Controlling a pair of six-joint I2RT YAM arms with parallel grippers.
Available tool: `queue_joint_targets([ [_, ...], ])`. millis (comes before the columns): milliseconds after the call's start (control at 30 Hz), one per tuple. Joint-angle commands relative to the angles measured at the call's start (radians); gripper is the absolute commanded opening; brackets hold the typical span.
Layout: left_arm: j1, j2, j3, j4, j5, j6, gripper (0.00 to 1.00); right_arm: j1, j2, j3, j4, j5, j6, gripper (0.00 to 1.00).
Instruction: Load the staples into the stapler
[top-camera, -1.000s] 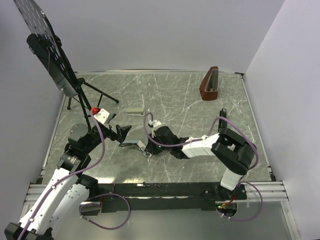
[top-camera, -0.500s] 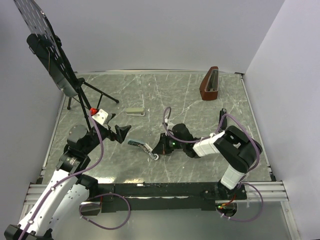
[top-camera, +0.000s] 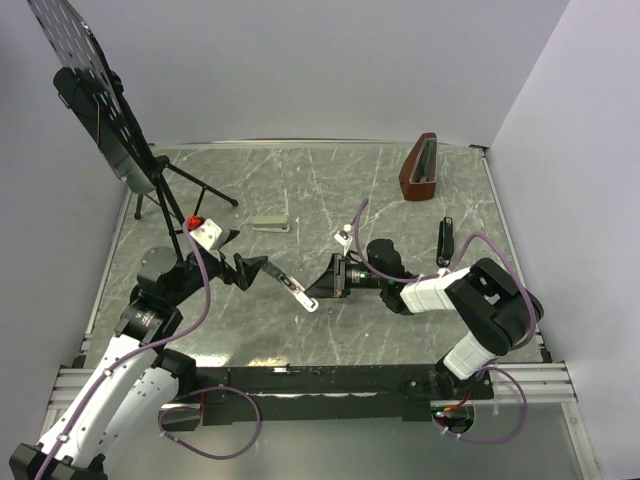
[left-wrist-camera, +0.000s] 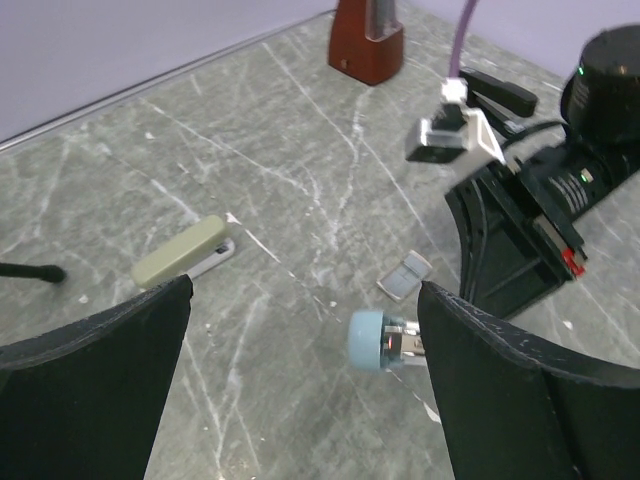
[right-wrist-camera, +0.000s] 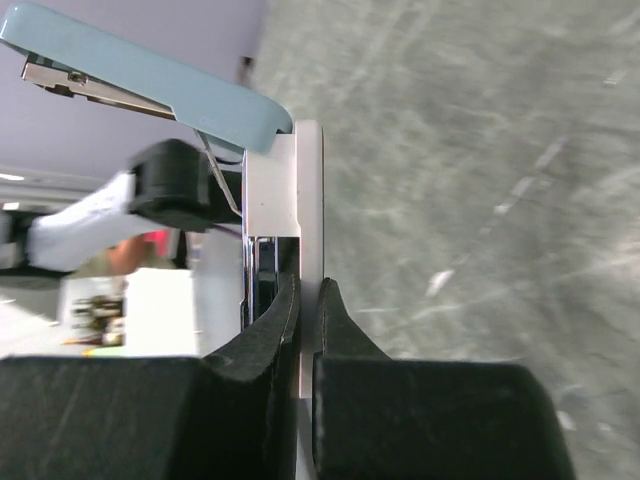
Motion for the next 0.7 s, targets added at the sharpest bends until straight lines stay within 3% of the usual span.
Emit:
queue_joint_targets([
  [0, 0.003, 0.008, 0.000, 0.059, 0.098, -0.001, 0.99, -0.019, -0.052, -0.011, 0.165, -0.084, 0.111, 0.00],
  [400, 0.002, 0.002, -0.046, 0.188, 0.164, -0.074, 0.99, -0.028, -0.059, -0.005, 0.193, -0.105, 0.211, 0.00],
  [567, -0.006, 0.007, -0.043, 0.177, 0.204, -0.035, 0.99, -0.026, -0.039, 0.000, 0.236, -0.125, 0.255, 0.00],
  [667, -0.006, -0.033, -0.044, 0.153, 0.257, 0.077, 0.99, -0.028, -0.031, 0.003, 0.269, -0.147, 0.269, 0.00],
])
